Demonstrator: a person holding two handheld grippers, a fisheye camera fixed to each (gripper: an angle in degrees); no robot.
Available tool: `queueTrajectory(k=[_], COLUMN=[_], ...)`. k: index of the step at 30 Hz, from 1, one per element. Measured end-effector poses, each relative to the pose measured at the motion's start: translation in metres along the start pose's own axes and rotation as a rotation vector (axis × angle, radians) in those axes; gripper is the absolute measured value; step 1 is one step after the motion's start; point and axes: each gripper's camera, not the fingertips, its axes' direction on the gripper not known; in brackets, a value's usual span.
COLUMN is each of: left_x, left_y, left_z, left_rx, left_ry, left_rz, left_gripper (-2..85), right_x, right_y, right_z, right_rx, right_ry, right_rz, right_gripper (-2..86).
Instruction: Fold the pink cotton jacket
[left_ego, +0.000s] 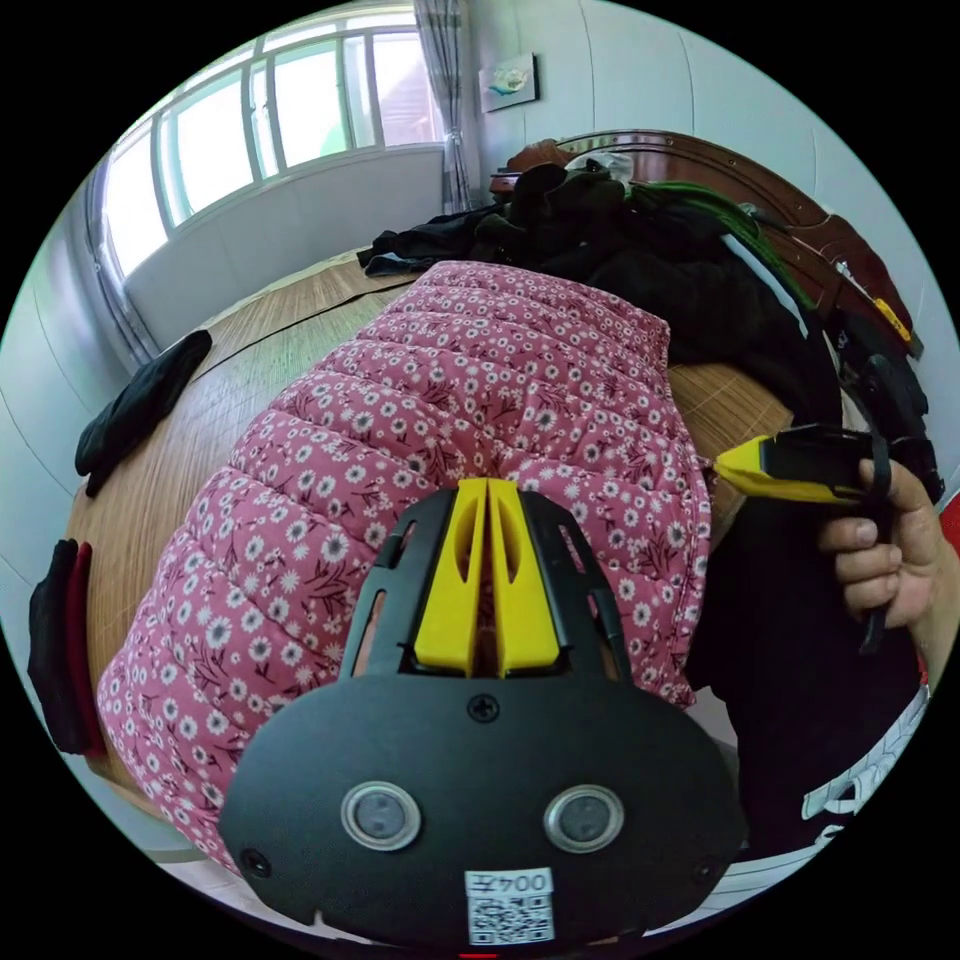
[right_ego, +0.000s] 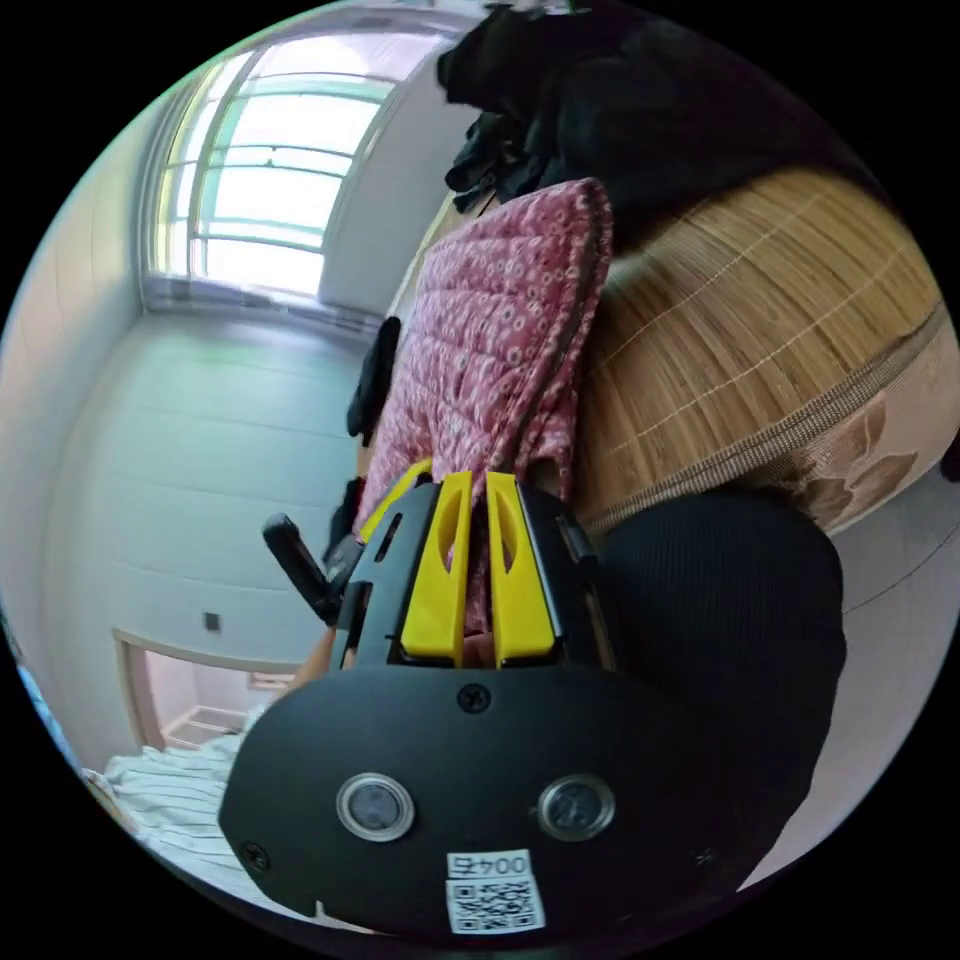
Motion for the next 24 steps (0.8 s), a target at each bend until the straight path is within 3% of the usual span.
queueTrajectory(k=[4,7,9,11,15,18,22,24], left_x=[-0.005,-0.009,-0.012,-0.016,-0.020,-0.021,-0.020,-0.023], left_y=[-0.001,-0.002,-0.002,-0.003,-0.005,-0.008,-0.015,-0.018], left_z=[-0.001,-0.001,-0.002,-0.003,-0.005,-0.009,-0.022,-0.034], left_rx=[-0.002,-0.002,-0.001,0.000,0.001,0.002,0.015,0.045], left_ry=[0.012,0.018,0.024,0.045,0.044,0.034,0.009,0.024], left_rz=[-0.010,-0.013,-0.016,-0.027,-0.031,-0.028,-0.027,-0.066], left_gripper=[0.5,0.5,0.5,0.5,0.5,0.5,0.6,0.6], right_x=[0.013,0.005,-0.009,-0.028,-0.026,-0.064,-0.121,-0.132], right_y=[-0.010,-0.002,0.004,0.017,0.025,0.045,0.080,0.081], right_z=[0.031,0.061,0.065,0.083,0.102,0.099,0.130,0.164], right_rx=[-0.081,-0.123,-0.080,-0.102,-0.151,-0.050,0.214,0.200], right_ry=[0.022,0.017,0.097,0.329,0.278,0.393,0.733,0.818], right_rz=[0.071,0.024,-0.027,-0.166,-0.123,-0.256,-0.599,-0.720], right_gripper=[7.9,3.0,1.4,0.9,2.0,3.3,3.1,2.6])
